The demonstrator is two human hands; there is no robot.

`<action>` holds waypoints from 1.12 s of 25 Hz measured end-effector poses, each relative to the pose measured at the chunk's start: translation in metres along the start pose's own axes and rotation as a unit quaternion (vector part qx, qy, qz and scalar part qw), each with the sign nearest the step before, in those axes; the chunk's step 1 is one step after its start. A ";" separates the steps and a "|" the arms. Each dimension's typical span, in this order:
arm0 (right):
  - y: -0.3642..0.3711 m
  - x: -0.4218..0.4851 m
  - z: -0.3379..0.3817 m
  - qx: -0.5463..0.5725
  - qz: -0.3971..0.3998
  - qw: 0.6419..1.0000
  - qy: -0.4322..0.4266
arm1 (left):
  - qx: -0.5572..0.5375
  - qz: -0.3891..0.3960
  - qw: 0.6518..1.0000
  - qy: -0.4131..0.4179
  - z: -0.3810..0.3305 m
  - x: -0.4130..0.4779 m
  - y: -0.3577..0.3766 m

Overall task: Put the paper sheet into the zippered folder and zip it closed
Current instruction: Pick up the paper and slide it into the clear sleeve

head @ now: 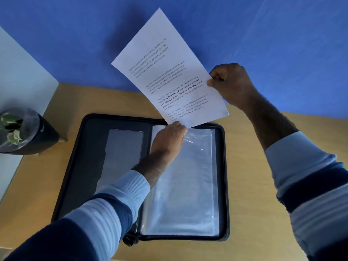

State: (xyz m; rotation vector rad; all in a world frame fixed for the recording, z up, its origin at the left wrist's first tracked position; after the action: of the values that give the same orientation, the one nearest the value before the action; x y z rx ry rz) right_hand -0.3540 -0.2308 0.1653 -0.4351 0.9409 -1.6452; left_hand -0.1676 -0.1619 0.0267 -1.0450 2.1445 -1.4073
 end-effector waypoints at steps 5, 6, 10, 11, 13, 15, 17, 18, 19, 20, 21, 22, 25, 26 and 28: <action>-0.030 -0.004 0.007 -0.035 -0.054 0.998 -0.028 | 0.033 -0.006 0.999 -0.040 -0.009 -0.007 0.001; -0.037 -0.006 0.007 -0.020 -0.059 0.998 -0.027 | 0.032 -0.007 0.999 -0.041 -0.009 -0.009 0.002; -0.045 -0.008 0.007 0.019 -0.053 0.998 -0.015 | 0.036 -0.001 0.999 -0.033 -0.008 -0.012 0.006; -0.043 -0.008 0.006 0.012 -0.049 0.999 -0.015 | 0.040 -0.003 0.999 -0.031 -0.008 -0.012 0.006; -0.040 -0.007 0.004 0.009 -0.040 0.999 -0.010 | 0.047 -0.009 0.999 -0.024 -0.010 -0.012 0.005; -0.036 -0.006 0.000 0.011 -0.032 0.999 -0.006 | 0.049 -0.010 0.998 -0.024 -0.010 -0.013 0.005; -0.028 -0.004 -0.002 -0.001 -0.029 1.000 -0.008 | 0.052 0.001 0.998 -0.029 -0.011 -0.013 0.005; -0.023 -0.003 -0.002 -0.007 -0.025 1.000 -0.010 | 0.052 0.006 0.998 -0.032 -0.011 -0.013 0.005; -0.017 -0.002 -0.002 -0.012 -0.019 1.000 -0.008 | 0.049 0.007 0.998 -0.034 -0.012 -0.013 0.005; -0.010 -0.002 -0.003 -0.014 -0.013 1.000 -0.004 | 0.048 0.007 0.998 -0.034 -0.013 -0.012 0.005; -0.003 -0.002 -0.004 -0.011 -0.008 1.000 0.002 | 0.047 0.005 0.998 -0.031 -0.015 -0.012 0.004; 0.004 -0.001 -0.006 -0.005 -0.003 1.000 0.008 | 0.045 -0.001 0.999 -0.026 -0.016 -0.011 0.003; 0.024 0.000 -0.014 0.027 0.006 1.000 0.015 | 0.036 -0.020 0.999 -0.017 -0.019 -0.009 0.000; 0.029 0.000 -0.017 0.034 0.004 0.999 0.016 | 0.034 -0.022 0.999 -0.016 -0.020 -0.008 0.000; 0.039 0.002 -0.024 0.045 -0.002 0.999 0.020 | 0.029 -0.027 0.999 -0.016 -0.024 -0.007 0.001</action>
State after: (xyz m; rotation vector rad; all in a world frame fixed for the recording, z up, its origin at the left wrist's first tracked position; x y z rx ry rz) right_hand -0.3470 -0.2257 0.1202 -0.3437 0.8927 -1.6986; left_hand -0.1790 -0.1418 0.0358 -1.1046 2.0537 -1.4582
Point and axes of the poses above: each hand's wrist, its own x-axis towards the middle knuckle, its own y-axis out of the palm, z = x × y, the point moved 5 cm from there along x, towards the middle knuckle, and after that the axes turned 15 degrees about y, right-handed, at the moved point
